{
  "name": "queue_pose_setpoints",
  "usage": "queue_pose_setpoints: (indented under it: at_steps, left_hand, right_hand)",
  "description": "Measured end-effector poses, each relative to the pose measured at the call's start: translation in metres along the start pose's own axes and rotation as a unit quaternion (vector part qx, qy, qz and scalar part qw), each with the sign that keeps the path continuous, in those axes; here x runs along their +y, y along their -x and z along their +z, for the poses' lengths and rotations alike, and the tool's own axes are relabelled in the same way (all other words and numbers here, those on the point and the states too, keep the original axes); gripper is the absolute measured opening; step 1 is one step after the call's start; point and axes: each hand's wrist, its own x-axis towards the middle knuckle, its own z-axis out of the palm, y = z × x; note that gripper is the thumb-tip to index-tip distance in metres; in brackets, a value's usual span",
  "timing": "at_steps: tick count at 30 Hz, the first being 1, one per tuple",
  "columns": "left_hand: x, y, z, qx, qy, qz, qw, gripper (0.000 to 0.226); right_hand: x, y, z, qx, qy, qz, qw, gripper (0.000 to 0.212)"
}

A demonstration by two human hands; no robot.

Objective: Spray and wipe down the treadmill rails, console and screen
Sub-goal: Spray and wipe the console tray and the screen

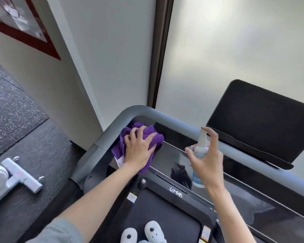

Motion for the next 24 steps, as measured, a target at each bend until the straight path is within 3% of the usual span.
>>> queue_pose_setpoints:
  at_steps: [8,14,18,21,24]
  left_hand:
    - [0.064,0.025,0.014,0.033,0.031,0.099,0.994,0.044]
    - [0.011,-0.013,0.012,0.037,0.020,-0.010,0.999,0.043]
    - [-0.001,-0.053,0.005,0.060,-0.026,-0.035,0.997,0.043]
    - [0.009,-0.086,-0.004,0.078,0.003,-0.086,0.993,0.043]
    - [0.044,-0.105,-0.005,0.066,0.008,-0.077,0.995,0.044]
  right_hand:
    - [0.000,0.000,-0.003,-0.001,0.009,-0.006,1.000,0.072]
    - [-0.015,-0.012,0.009,-0.017,0.004,-0.017,1.000,0.070]
    - [-0.012,-0.006,0.006,-0.006,0.000,-0.031,1.000,0.070]
    - [-0.002,0.001,-0.002,0.002,0.008,-0.027,1.000,0.071]
    - [0.005,0.008,-0.008,0.006,0.015,-0.011,1.000,0.071]
